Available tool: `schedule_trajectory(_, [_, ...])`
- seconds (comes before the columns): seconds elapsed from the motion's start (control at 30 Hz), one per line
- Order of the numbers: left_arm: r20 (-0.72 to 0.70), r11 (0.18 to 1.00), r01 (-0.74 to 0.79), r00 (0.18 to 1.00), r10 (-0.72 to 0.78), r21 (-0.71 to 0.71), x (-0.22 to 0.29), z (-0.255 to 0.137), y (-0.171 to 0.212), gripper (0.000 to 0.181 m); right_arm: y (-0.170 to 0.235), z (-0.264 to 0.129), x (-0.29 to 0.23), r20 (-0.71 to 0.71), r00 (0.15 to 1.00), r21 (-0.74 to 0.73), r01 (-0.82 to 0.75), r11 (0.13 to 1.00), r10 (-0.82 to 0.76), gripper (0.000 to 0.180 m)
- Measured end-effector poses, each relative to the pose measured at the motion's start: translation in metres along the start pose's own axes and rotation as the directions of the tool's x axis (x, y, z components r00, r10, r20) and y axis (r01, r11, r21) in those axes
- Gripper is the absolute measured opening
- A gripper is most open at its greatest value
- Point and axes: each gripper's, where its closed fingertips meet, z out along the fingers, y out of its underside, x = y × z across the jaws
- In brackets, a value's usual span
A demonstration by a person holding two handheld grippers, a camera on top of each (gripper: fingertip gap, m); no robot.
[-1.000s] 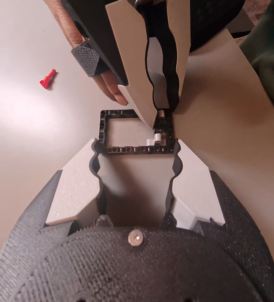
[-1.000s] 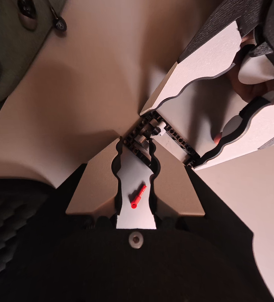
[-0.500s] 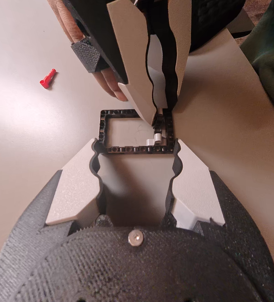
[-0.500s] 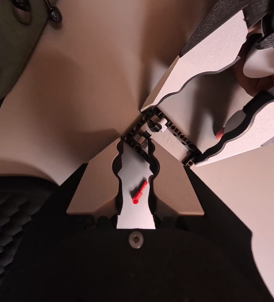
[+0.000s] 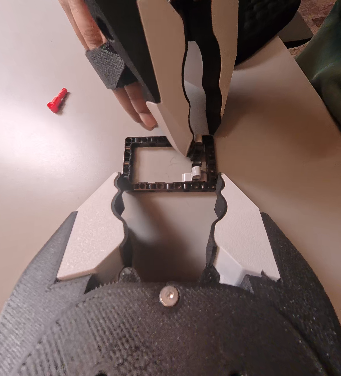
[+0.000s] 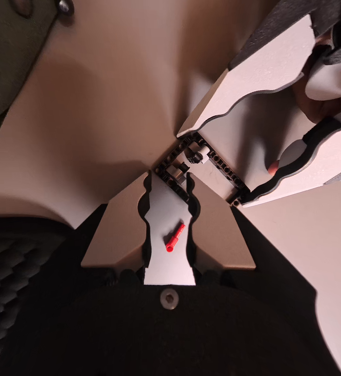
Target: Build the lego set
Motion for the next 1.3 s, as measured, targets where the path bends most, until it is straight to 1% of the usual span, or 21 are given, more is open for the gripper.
schedule_trajectory(0.07, [-0.004, 1.0, -0.003, 1.0, 0.003, 0.0, 0.0, 0.0, 0.0, 0.092, 0.003, -0.002, 0.0, -0.015, 0.999, -0.028, 0.043, 0.999, -0.044, 0.04])
schedule_trajectory(0.17, [-0.02, 1.0, -0.016, 1.0, 0.016, 0.001, 0.001, 0.0, 0.0, 0.092, -0.003, -0.006, -0.004, -0.016, 0.996, -0.013, 0.093, 0.996, -0.093, 0.041])
schedule_trajectory(0.27, [-0.052, 0.999, -0.039, 0.998, 0.039, 0.003, 0.002, 0.002, -0.002, 0.092, -0.004, -0.002, -0.003, -0.021, 0.987, -0.039, 0.161, 0.986, -0.162, 0.042])
schedule_trajectory(0.43, [-0.091, 0.998, -0.067, 0.994, 0.067, 0.006, 0.005, 0.002, -0.002, 0.092, -0.007, 0.002, -0.001, 0.008, 0.98, -0.027, 0.197, 0.98, -0.197, 0.031])
schedule_trajectory(0.73, [-0.102, 0.997, -0.075, 0.992, 0.076, 0.008, 0.007, 0.003, -0.002, 0.092, -0.007, 0.002, -0.002, 0.058, 0.981, -0.033, 0.188, 0.982, -0.186, 0.026])
schedule_trajectory(0.87, [-0.101, 0.997, -0.076, 0.992, 0.077, 0.008, 0.007, 0.003, -0.002, 0.092, -0.006, 0.002, -0.003, 0.066, 0.988, -0.022, 0.142, 0.99, -0.14, 0.026])
schedule_trajectory(0.97, [-0.103, 0.997, -0.075, 0.992, 0.075, 0.008, 0.007, 0.003, -0.002, 0.092, -0.006, 0.003, -0.003, 0.082, 0.994, -0.003, 0.076, 0.997, -0.075, 0.027])
schedule_trajectory(1.2, [-0.102, 0.997, -0.078, 0.992, 0.078, 0.008, 0.007, 0.003, -0.002, 0.092, -0.009, 0.003, -0.005, 0.047, 0.99, 0.026, 0.135, 0.991, -0.136, 0.034])
schedule_trajectory(1.23, [-0.103, 0.997, -0.079, 0.992, 0.079, 0.008, 0.007, 0.003, -0.002, 0.092, -0.01, 0.003, -0.004, 0.039, 0.989, 0.031, 0.139, 0.99, -0.141, 0.031])
schedule_trajectory(1.3, [-0.106, 0.997, -0.08, 0.991, 0.08, 0.008, 0.007, 0.003, -0.002, 0.092, -0.01, 0.004, -0.004, 0.054, 0.991, 0.04, 0.117, 0.992, -0.119, 0.029])
